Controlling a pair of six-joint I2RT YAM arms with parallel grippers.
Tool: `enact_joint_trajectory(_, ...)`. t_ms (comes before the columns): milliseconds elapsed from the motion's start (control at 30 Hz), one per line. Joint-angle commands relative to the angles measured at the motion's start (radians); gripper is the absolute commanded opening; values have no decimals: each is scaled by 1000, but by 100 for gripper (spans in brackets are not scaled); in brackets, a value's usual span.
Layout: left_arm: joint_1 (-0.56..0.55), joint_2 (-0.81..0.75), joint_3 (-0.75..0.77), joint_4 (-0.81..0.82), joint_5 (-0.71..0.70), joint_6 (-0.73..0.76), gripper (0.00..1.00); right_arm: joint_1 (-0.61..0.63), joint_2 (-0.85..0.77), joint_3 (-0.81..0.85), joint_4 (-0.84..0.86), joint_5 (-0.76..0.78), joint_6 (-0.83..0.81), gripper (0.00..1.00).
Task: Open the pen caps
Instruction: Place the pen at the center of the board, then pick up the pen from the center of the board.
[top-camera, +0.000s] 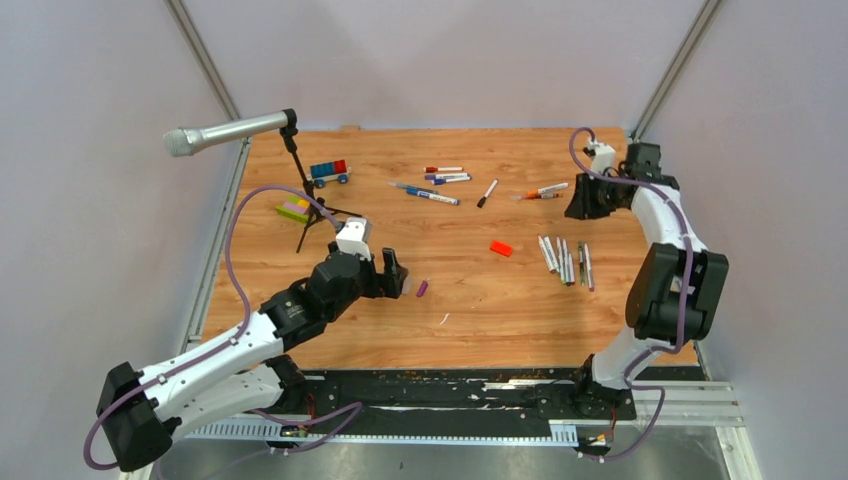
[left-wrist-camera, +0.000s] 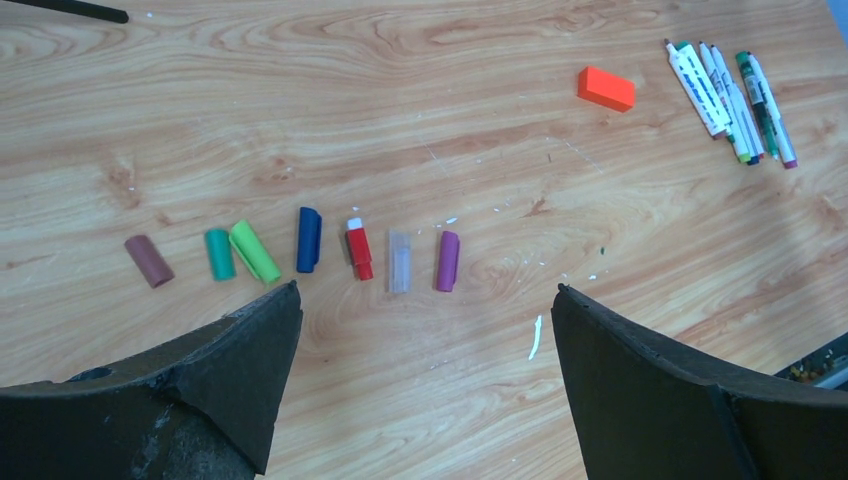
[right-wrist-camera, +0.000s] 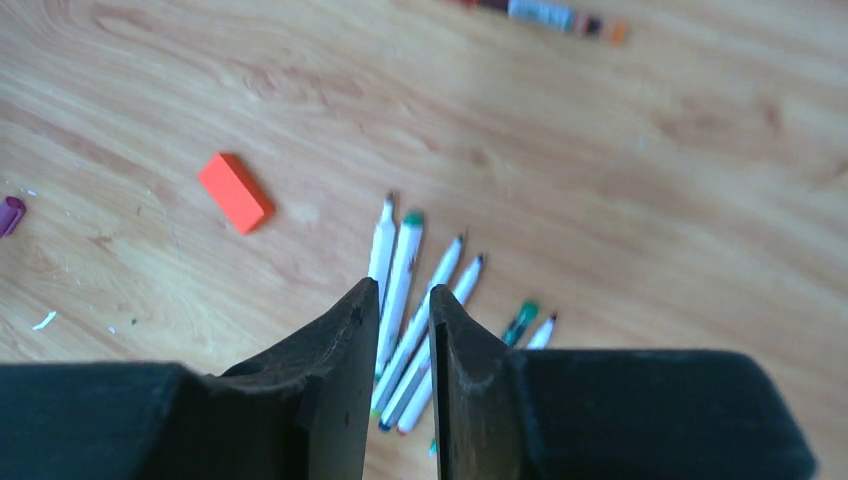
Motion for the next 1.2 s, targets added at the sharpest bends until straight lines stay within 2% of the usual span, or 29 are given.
enact_joint_trajectory(0, 6, -17, -5, 10, -27, -16, 100, 87, 123, 208, -113, 48, -55, 27)
enact_joint_trajectory(233, 6, -22, -1, -13, -43, -13, 100, 139, 354, 521, -139, 135, 90, 32)
enact_joint_trajectory(400, 7, -18, -3, -18, -56, -8, 100, 155, 485, 645, -113, 256, 252, 35)
enact_joint_trajectory(533, 9, -2, -2, -11, -66, -7, 100, 165, 540, 681, -75, 362, 415, 39)
enact_joint_trajectory(700, 10, 31, 12, -7, -68, 0, 100, 186, 609, 746, -75, 516, 541, 43)
enact_joint_trajectory(1167, 13, 114, 42, 12, -53, 6, 100, 224, 715, 825, -75, 653, 691, 45)
